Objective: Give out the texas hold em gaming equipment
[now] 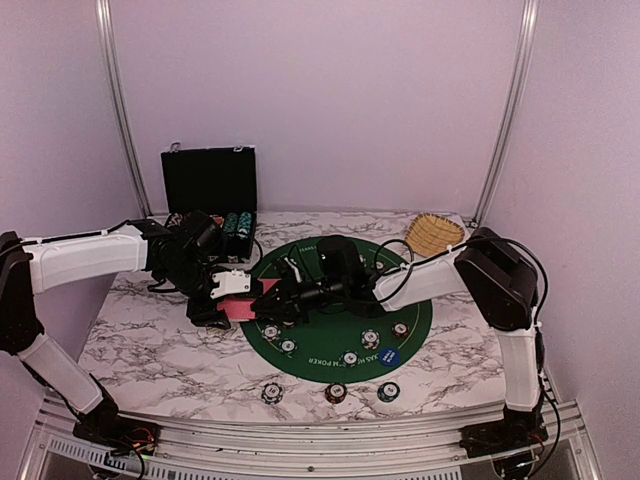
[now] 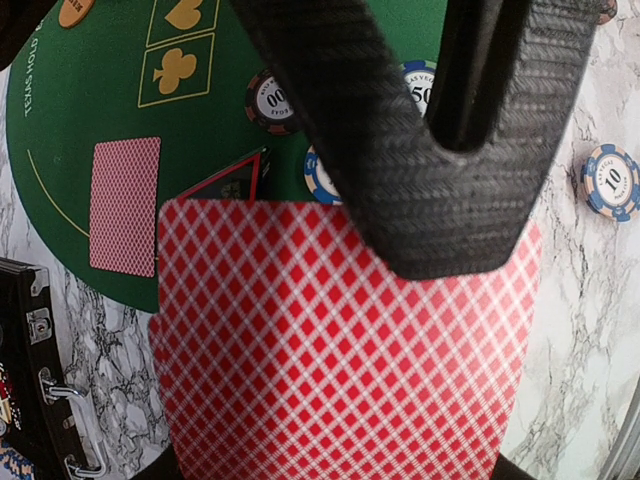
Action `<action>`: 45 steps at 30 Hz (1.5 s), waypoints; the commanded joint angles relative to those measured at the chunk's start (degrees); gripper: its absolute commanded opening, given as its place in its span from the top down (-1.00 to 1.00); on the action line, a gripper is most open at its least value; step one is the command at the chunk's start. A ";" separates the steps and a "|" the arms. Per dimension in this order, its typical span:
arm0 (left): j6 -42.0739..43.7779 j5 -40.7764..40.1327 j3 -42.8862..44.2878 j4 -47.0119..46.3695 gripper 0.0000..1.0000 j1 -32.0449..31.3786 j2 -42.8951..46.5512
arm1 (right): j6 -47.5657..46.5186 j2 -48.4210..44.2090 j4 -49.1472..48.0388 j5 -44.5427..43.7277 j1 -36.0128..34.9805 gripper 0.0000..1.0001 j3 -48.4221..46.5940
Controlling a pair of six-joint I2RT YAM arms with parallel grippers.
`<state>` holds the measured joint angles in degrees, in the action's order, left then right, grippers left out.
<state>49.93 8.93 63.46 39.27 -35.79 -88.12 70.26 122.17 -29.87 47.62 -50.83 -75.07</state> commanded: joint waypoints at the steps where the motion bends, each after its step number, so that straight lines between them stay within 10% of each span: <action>1: -0.41 0.29 -0.01 0.34 0.08 0.04 0.49 | 1.27 0.20 -2.75 0.85 -0.39 0.69 -1.70; 45: -0.39 -1.89 -0.53 0.59 0.10 0.54 0.96 | -1.10 -10.38 -5.85 3.88 11.20 1.00 14.03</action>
<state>49.91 7.31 63.13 39.27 -35.57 -88.12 71.77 114.96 -35.92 50.26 -42.70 -62.26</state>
